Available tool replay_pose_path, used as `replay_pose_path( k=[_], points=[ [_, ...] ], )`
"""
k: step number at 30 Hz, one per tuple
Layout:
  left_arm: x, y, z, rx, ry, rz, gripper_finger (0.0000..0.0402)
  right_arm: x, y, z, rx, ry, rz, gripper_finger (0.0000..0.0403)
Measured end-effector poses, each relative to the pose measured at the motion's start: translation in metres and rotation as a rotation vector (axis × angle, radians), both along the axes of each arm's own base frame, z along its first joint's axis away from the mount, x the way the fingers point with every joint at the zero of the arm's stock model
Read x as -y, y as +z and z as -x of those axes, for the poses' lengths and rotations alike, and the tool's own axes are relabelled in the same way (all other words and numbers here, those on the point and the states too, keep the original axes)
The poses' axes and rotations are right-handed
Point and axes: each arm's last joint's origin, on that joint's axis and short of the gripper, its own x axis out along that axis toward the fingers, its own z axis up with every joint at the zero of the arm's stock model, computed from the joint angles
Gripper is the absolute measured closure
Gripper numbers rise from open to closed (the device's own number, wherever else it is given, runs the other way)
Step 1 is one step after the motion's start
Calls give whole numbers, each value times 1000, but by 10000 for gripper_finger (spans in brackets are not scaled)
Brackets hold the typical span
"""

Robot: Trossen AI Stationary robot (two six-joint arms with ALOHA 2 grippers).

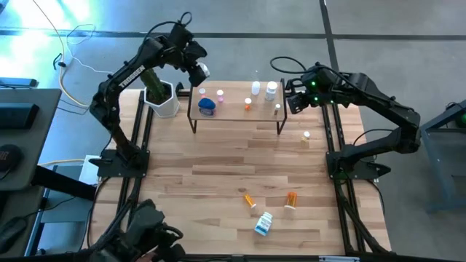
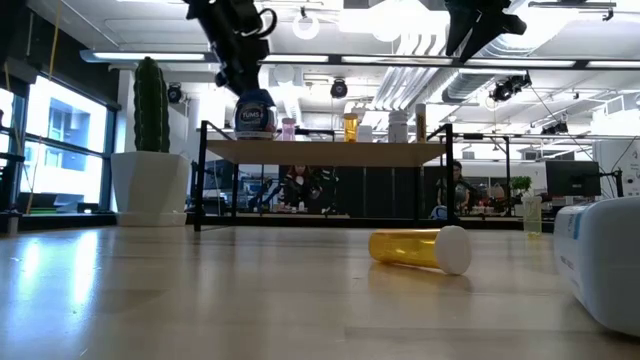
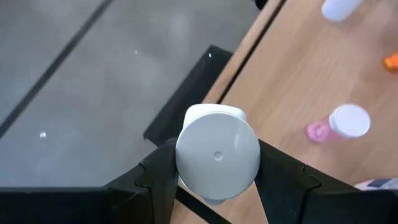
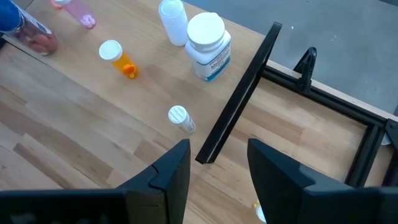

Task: Pick and place medicine bottles onto shelf by color
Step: Put the white large pill bottle on the shelf

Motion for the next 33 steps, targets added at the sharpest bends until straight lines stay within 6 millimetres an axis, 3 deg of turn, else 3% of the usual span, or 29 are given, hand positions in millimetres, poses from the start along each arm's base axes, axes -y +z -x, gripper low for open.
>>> replay_pose_path(
  k=[15, 26, 33],
  points=[
    [-5, -30, -10, -91, -30, 151, 232, 0, 0, 0, 0, 0, 0, 252],
    [-4, -31, -13, -106, -34, 150, 228, 0, 0, 0, 1, 0, 0, 252],
    [-2, -31, -14, -106, -40, 148, 189, 0, 0, 0, 0, 0, 0, 252]
  ],
)
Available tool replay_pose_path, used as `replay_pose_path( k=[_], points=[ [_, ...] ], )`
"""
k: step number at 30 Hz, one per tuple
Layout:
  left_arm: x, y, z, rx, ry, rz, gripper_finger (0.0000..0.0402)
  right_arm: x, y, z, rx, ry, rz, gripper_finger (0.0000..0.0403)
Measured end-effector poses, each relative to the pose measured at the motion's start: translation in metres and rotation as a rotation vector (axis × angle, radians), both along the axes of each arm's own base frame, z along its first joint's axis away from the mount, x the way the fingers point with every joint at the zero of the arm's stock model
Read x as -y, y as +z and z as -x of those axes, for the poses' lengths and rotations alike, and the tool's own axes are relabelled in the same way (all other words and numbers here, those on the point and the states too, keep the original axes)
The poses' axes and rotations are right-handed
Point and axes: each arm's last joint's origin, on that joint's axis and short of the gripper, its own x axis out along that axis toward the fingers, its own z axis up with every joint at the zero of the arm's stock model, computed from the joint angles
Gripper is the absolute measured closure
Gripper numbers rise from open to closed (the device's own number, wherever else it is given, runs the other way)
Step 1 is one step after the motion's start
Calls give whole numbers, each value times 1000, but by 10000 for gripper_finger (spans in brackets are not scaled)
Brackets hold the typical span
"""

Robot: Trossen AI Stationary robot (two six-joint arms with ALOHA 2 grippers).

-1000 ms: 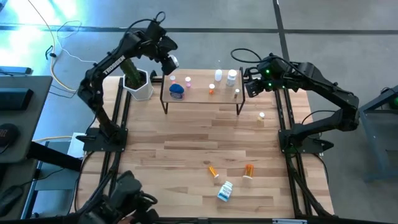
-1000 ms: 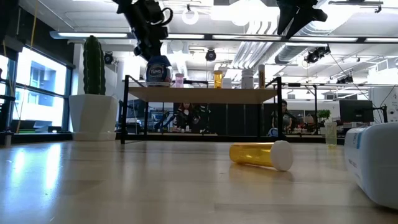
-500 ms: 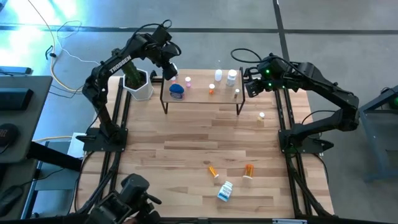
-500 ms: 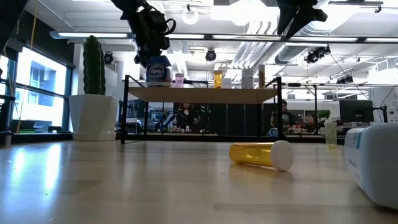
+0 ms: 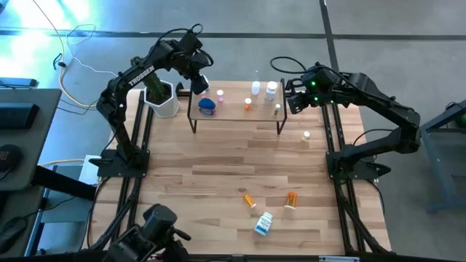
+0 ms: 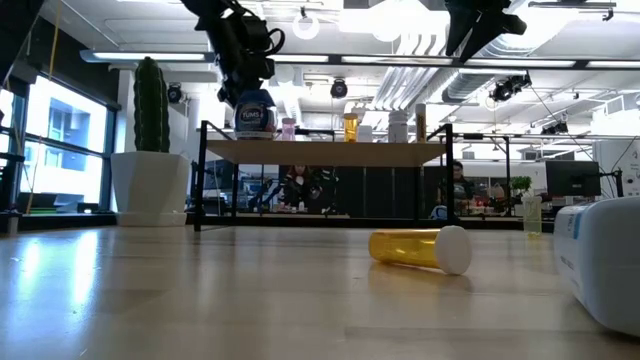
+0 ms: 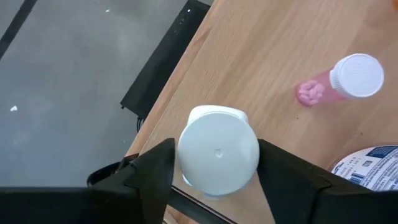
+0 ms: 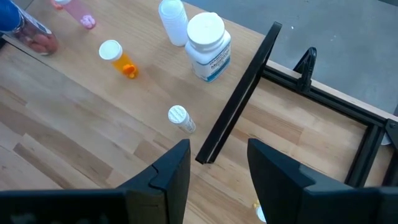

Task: Pick and place medicine bottles onto shelf by color
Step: Put the white large pill bottle on the shelf, then put the yellow small pill bottle on the shelf

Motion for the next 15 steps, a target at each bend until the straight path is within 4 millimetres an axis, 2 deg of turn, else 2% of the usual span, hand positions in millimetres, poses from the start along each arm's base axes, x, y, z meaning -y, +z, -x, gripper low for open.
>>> replay_pose_path(
  k=[4, 10, 15],
  points=[
    [1, 0, -1, -3, -3, -3, 170, 0, 0, 0, -1, 0, -1, 252],
    [3, 4, -2, 1, -5, -20, 166, 0, 0, 0, -1, 0, -1, 252],
    [3, 22, -3, 35, -5, -68, 165, 0, -1, 1, -11, 0, -5, 252]
  ],
)
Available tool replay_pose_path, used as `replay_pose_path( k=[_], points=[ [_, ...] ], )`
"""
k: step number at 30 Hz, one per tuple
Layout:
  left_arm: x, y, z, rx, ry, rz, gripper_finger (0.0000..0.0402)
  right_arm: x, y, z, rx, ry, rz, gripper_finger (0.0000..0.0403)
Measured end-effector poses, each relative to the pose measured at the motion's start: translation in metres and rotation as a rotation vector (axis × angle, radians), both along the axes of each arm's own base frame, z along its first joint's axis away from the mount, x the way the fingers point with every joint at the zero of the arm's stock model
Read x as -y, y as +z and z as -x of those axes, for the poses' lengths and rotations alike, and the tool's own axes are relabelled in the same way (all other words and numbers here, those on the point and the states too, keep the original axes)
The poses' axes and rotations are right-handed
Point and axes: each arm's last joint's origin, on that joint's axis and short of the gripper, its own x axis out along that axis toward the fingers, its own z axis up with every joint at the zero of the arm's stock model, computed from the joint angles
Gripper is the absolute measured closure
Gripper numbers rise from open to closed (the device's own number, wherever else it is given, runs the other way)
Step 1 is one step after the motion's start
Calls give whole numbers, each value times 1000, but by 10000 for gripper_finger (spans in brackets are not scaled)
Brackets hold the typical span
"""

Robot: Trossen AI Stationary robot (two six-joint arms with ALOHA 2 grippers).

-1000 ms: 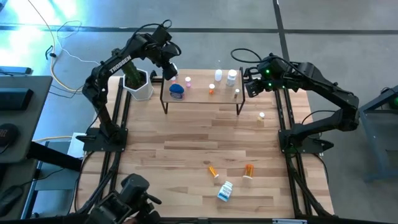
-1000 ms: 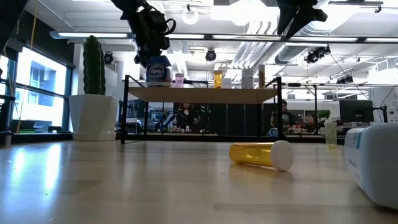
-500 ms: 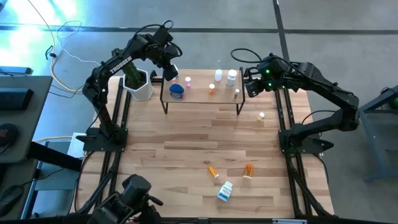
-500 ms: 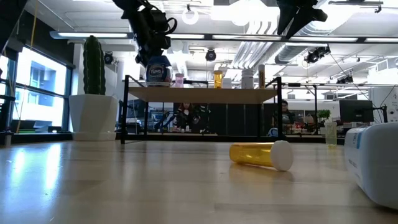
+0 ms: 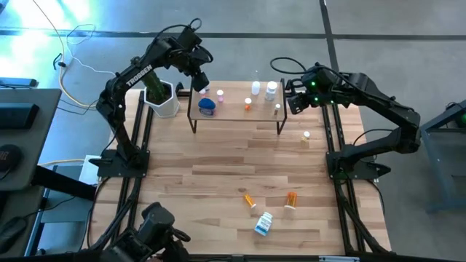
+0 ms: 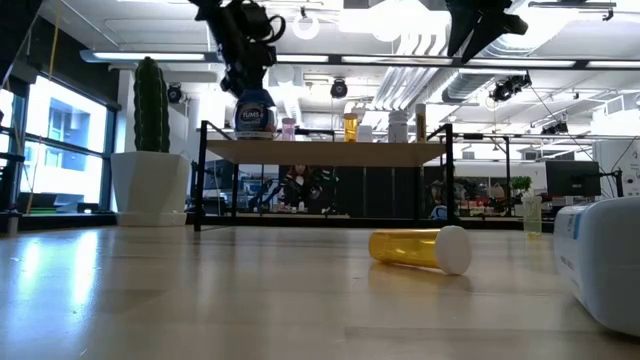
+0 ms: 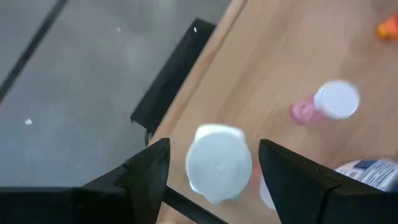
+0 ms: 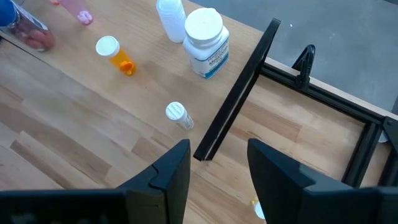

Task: Pick and place medicine bottles onto shelf by color
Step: Put the yellow small pill bottle on the shelf

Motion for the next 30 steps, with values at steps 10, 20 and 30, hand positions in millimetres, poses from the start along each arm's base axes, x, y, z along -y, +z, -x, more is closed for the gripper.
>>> replay_pose_path(
  k=[10, 20, 30],
  points=[
    [17, 46, 6, 79, 32, -27, 165, -2, -2, 3, -15, -35, -40, 252],
    [69, 53, -4, 256, -180, 94, 165, -17, -4, -3, -29, 29, -51, 252],
    [117, 17, -8, 383, -200, 88, 165, -50, -8, -4, -85, 33, -95, 252]
  ],
)
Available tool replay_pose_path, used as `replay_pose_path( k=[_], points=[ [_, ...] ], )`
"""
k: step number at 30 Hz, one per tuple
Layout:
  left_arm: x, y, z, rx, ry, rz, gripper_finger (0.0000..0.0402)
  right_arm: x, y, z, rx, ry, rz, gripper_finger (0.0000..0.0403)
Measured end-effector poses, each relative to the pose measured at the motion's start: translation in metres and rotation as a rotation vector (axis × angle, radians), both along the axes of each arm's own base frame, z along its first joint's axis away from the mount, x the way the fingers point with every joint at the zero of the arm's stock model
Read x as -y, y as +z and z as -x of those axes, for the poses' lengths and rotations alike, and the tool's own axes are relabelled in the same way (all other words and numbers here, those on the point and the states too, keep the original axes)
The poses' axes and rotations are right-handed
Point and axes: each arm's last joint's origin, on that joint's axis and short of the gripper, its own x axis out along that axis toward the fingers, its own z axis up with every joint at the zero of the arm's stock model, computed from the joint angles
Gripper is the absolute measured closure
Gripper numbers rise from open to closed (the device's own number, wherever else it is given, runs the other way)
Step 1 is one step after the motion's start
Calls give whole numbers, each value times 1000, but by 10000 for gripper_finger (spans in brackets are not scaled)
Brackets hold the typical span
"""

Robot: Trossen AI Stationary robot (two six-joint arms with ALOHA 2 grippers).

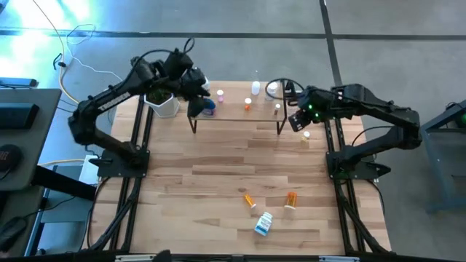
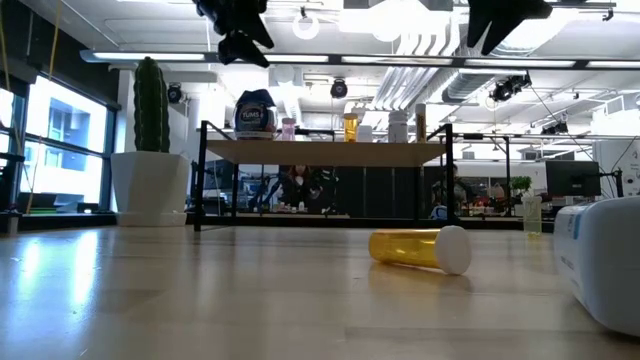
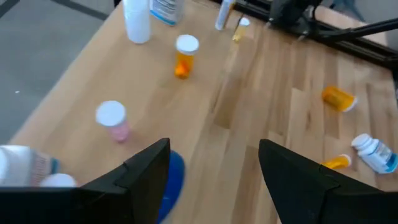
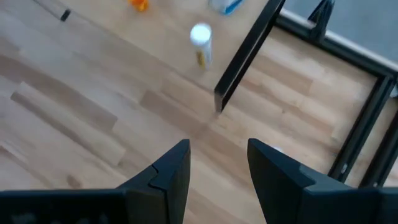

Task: Pick and place medicine bottles onto shelf by color
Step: Put the yellow small pill bottle on the shelf

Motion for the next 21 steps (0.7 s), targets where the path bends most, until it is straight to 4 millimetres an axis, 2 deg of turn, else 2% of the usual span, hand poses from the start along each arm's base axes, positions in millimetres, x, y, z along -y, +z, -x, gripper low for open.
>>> replay_pose_path(
  k=[12, 14, 21],
  points=[
    [53, -31, -4, 138, -85, 11, 165, -41, -5, 5, -36, -38, -9, 252],
    [61, -38, -6, 156, -108, 15, 165, -47, -13, 5, -40, -43, -18, 252],
    [82, -55, -12, 141, -161, 47, 165, -74, -59, 0, -79, -84, -146, 252]
  ],
)
